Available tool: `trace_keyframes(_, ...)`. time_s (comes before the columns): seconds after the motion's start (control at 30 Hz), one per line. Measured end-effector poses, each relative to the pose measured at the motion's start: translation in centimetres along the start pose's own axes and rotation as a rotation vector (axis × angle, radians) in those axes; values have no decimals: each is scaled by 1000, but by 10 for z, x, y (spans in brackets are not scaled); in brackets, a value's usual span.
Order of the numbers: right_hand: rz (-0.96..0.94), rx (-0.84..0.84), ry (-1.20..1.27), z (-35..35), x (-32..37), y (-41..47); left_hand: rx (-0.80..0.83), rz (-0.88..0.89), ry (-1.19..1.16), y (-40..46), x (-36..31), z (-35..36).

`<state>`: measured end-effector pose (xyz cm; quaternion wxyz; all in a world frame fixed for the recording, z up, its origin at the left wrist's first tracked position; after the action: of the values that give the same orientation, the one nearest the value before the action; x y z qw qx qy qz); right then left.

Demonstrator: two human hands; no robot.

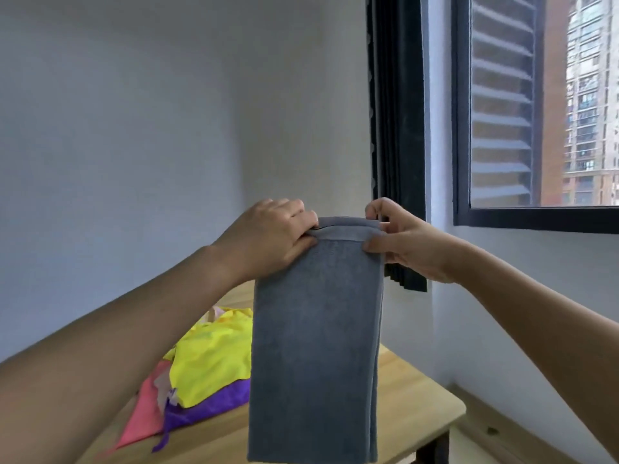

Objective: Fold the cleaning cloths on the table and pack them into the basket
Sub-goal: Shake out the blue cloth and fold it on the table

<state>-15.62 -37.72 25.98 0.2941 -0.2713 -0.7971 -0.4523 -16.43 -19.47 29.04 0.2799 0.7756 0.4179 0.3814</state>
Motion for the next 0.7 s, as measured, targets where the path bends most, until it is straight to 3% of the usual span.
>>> trace_keyframes(0.2, 81, 20, 198, 1, 32, -13, -7, 19, -157, 8, -10, -41)
trace_keyframes(0.43, 83, 246, 234, 3, 40, -28, -60, 74, -78, 5, -19, -61)
trace_keyframes(0.53, 61, 247, 69, -1, 45, -26, -123, 91, -14, 4, -20, -66)
trace_keyframes(0.7, 72, 254, -344, -4, 49, -18, -30, 93, -76, 7, -21, -64)
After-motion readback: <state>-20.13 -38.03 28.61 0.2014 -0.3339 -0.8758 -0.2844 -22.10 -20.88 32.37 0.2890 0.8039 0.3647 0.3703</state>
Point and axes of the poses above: each hand's wrist, its own y-axis towards the middle knuckle, its own z-axis out of the palm, x = y × z, the point moved 6 cm from there along y, towards the middle knuckle, and after that the axes turned 14 degrees about -z, right-handed, at the moved point
